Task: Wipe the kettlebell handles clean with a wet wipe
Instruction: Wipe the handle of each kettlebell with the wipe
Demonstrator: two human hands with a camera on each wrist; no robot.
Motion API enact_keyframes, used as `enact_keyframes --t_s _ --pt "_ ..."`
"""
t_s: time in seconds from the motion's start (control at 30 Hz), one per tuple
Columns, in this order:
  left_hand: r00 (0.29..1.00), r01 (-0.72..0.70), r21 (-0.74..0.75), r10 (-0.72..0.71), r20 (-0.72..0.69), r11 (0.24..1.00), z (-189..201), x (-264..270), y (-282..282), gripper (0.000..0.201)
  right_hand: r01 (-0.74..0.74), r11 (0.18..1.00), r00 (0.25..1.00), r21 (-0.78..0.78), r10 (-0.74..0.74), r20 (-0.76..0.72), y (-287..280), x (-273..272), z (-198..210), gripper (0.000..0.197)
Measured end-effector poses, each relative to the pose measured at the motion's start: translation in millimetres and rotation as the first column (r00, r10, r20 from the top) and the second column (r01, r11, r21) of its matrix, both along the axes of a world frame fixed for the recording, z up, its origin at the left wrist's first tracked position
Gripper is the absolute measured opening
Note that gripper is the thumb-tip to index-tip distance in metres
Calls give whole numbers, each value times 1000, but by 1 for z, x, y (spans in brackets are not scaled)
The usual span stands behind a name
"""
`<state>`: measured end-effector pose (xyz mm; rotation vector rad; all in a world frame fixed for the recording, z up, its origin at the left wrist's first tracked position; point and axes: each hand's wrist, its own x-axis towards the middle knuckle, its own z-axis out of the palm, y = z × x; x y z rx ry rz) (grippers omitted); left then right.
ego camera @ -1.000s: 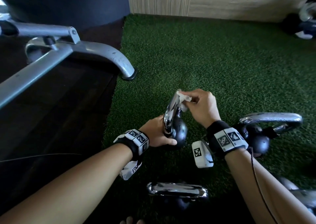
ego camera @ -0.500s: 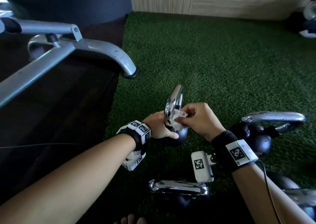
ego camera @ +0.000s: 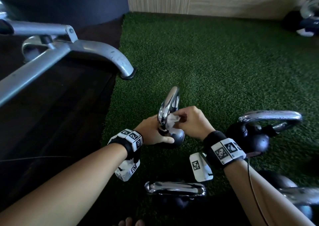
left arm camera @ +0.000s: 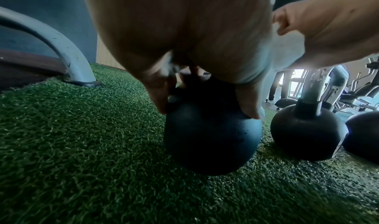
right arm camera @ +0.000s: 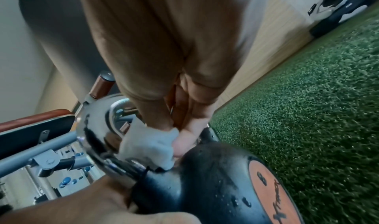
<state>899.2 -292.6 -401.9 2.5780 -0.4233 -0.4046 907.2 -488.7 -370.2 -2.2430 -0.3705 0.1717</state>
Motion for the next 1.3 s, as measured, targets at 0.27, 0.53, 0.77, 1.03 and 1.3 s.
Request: enact_keyframes --t_s 0.27,0.53,0.77,1.03,1.3 --pt "998 -8 -116 16 64 993 8 -22 -1 85 -187 982 964 3 184 -193 1 1 -3 12" --pt "992 37 -107 -24 125 994 5 -24 -1 88 -277 961 942 18 275 -194 -5 3 -3 13" --pt "983 30 -93 -13 182 995 3 -31 -5 82 -136 869 857 476 344 -383 -6 -4 -8 18" --pt "990 -37 -91 50 136 995 3 -31 -9 104 303 543 766 783 350 -539 4 -14 -16 18" --pt "989 -95 -102 106 104 990 0 -31 -9 100 464 488 812 739 100 -575 7 -7 -13 24"
